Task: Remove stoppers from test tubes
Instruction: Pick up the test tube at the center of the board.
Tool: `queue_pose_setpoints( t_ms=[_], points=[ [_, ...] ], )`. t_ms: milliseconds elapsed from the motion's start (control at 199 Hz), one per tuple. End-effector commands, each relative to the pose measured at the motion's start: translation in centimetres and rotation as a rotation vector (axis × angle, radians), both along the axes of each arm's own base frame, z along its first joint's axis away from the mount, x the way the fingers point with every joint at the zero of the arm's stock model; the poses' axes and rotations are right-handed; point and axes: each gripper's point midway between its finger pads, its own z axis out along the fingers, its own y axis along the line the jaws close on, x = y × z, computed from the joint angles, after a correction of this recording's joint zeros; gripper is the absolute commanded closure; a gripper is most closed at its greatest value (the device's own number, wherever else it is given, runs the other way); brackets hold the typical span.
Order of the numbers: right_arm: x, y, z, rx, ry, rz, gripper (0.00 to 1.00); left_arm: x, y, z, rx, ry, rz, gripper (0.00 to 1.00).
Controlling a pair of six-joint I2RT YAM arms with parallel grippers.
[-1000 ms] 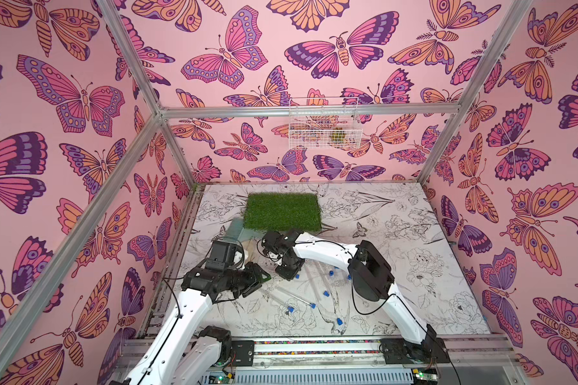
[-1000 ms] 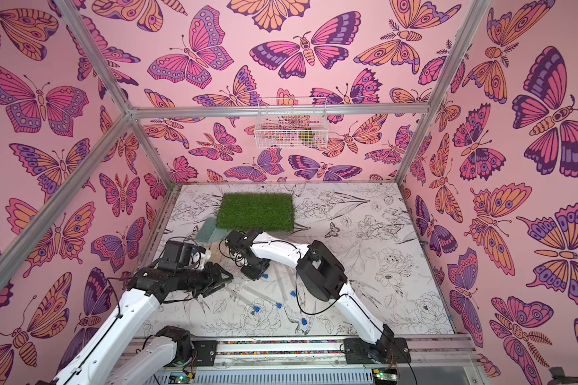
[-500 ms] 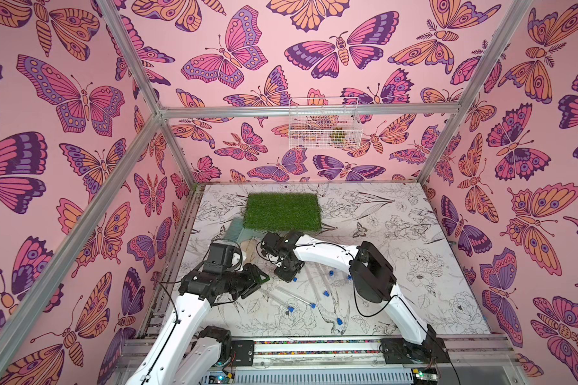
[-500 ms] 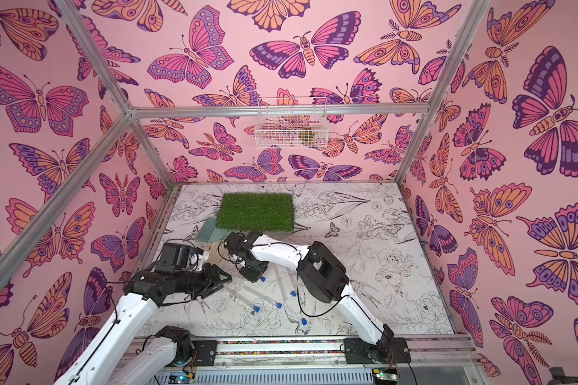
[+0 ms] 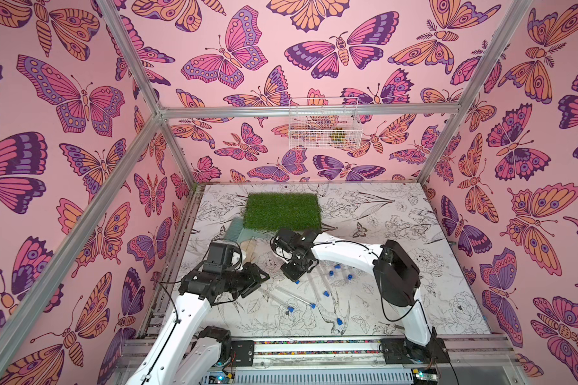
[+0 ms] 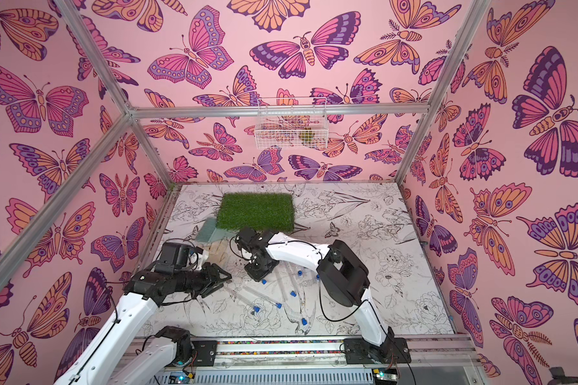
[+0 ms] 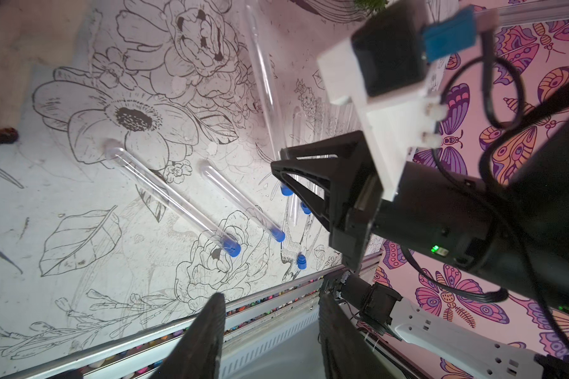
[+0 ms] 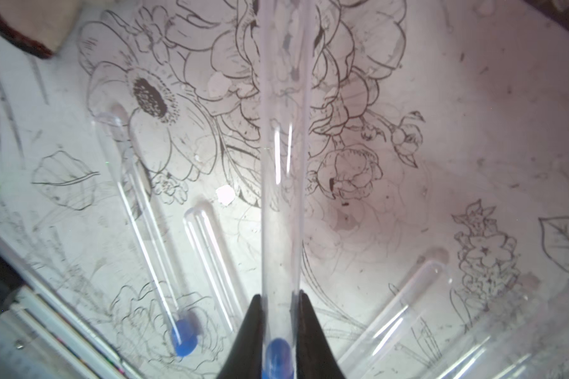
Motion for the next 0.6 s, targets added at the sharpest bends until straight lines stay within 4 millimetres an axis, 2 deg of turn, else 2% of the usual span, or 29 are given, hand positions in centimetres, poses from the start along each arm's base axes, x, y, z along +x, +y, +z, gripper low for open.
queue_pose_setpoints(
  t_ms=[0, 95, 346, 492, 597],
  points=[
    [-0.6, 0.3, 1.8, 0.109, 0.058, -0.061, 0.84, 0.8, -0.3, 0.1, -0.024, -0.010, 0.002, 0.50],
    [-1.2, -0.6, 3.0, 0.162, 0.094, -0.090, 0.84, 1.4, -1.2, 0.4, -0.076, -0.022, -0.014, 0.50],
    [-3.3, -3.6, 6.3, 0.276, 0.155, -0.151, 0.84, 3.9, -4.5, 2.9, -0.302, -0.081, -0.114, 0.47],
    [-5.2, -4.5, 8.1, 0.310, 0.196, -0.134, 0.84, 4.5, -5.9, 4.2, -0.362, -0.090, -0.204, 0.47],
    [-5.8, -4.9, 9.1, 0.336, 0.202, -0.133, 0.85, 4.8, -6.6, 4.9, -0.397, -0.090, -0.257, 0.46]
  ],
)
